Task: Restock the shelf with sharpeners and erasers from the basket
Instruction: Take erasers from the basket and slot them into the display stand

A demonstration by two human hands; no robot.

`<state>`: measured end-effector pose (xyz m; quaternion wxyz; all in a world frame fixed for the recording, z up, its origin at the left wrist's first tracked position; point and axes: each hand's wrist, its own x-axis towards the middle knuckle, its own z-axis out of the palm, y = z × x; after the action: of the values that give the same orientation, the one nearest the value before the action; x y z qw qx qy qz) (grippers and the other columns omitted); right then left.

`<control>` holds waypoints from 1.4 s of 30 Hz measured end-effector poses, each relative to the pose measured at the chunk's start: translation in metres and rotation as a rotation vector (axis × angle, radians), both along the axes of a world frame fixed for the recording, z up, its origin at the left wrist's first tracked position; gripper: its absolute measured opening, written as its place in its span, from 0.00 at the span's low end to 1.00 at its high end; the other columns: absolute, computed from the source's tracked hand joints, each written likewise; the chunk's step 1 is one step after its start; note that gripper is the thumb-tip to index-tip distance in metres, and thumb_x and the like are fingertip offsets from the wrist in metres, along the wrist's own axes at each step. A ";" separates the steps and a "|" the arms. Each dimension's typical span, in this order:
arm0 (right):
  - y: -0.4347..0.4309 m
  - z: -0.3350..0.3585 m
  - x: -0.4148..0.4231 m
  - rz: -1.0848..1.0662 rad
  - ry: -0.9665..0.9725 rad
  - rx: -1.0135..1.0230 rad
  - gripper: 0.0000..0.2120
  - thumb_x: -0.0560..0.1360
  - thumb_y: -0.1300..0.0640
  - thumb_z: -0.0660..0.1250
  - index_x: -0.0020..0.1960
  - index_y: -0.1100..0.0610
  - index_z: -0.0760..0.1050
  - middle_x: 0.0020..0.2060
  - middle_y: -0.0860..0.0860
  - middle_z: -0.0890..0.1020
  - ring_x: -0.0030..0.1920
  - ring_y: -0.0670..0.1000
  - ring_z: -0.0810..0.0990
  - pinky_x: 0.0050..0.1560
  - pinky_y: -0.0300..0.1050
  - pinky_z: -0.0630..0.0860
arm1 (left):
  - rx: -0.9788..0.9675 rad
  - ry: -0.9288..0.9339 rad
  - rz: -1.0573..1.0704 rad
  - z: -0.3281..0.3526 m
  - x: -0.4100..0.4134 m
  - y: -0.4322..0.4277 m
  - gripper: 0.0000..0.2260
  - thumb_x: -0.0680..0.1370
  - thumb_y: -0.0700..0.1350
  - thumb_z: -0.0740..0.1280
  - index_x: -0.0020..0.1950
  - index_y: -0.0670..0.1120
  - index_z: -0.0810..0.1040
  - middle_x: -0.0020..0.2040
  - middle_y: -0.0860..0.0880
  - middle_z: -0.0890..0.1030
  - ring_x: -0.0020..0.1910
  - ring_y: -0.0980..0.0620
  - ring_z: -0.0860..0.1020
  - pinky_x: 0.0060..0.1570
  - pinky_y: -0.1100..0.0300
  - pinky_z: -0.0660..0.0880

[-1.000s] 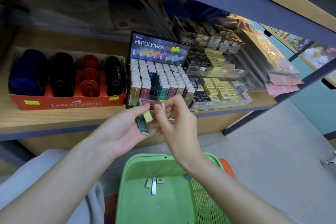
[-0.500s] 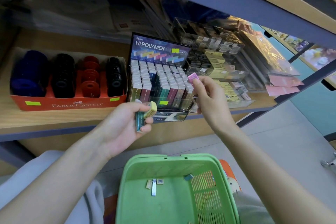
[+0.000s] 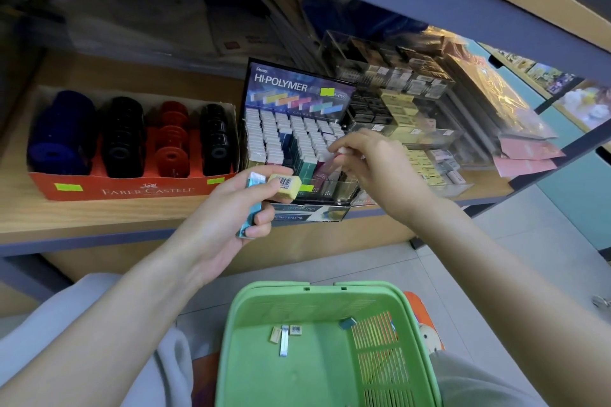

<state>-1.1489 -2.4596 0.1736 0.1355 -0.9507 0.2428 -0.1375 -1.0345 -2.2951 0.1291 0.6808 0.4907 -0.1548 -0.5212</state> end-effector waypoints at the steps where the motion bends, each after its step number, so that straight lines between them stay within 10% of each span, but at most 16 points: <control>1: -0.002 0.001 0.001 -0.009 0.006 0.009 0.07 0.77 0.65 0.64 0.54 0.62 0.77 0.41 0.48 0.74 0.39 0.41 0.74 0.41 0.31 0.66 | -0.002 -0.029 0.005 -0.001 0.001 0.000 0.10 0.79 0.39 0.63 0.58 0.46 0.79 0.41 0.49 0.76 0.26 0.58 0.63 0.22 0.69 0.59; 17: 0.002 -0.020 0.003 0.031 -0.040 -0.170 0.07 0.73 0.66 0.69 0.50 0.59 0.77 0.46 0.53 0.79 0.43 0.55 0.80 0.40 0.56 0.78 | -0.021 -0.272 0.065 -0.007 0.003 -0.002 0.07 0.77 0.43 0.66 0.54 0.44 0.74 0.27 0.55 0.65 0.26 0.56 0.58 0.22 0.68 0.57; 20: 0.011 -0.019 -0.005 0.021 -0.082 -0.208 0.09 0.75 0.67 0.64 0.54 0.59 0.75 0.50 0.53 0.78 0.46 0.55 0.79 0.40 0.54 0.77 | -0.022 -0.288 0.080 -0.006 -0.003 -0.006 0.05 0.78 0.43 0.66 0.53 0.46 0.74 0.23 0.57 0.65 0.24 0.57 0.59 0.23 0.68 0.57; 26: 0.048 -0.009 -0.028 -0.011 -0.224 0.407 0.16 0.72 0.68 0.66 0.58 0.56 0.75 0.45 0.47 0.79 0.43 0.42 0.79 0.42 0.32 0.75 | -0.031 -0.430 0.085 -0.005 -0.018 -0.018 0.06 0.75 0.46 0.68 0.51 0.50 0.75 0.27 0.60 0.73 0.23 0.61 0.65 0.24 0.69 0.62; 38: 0.009 -0.019 -0.085 -0.090 -0.214 0.113 0.06 0.78 0.55 0.63 0.54 0.54 0.75 0.42 0.40 0.74 0.43 0.38 0.73 0.44 0.28 0.68 | 0.019 -0.519 -0.007 -0.007 -0.062 -0.060 0.03 0.80 0.44 0.60 0.49 0.48 0.66 0.43 0.49 0.81 0.27 0.59 0.66 0.29 0.61 0.62; 42: -0.041 -0.020 -0.105 -0.282 -0.198 0.023 0.15 0.81 0.52 0.58 0.43 0.62 0.72 0.34 0.53 0.77 0.37 0.51 0.75 0.39 0.44 0.67 | 0.007 -0.498 -0.018 -0.010 -0.070 -0.073 0.04 0.82 0.40 0.57 0.47 0.46 0.66 0.40 0.52 0.80 0.26 0.53 0.63 0.23 0.65 0.60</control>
<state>-1.2538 -2.5005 0.1538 0.1493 -0.8873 0.3609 -0.2454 -1.1040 -2.3683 0.1192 0.6154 0.6051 -0.3203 -0.3906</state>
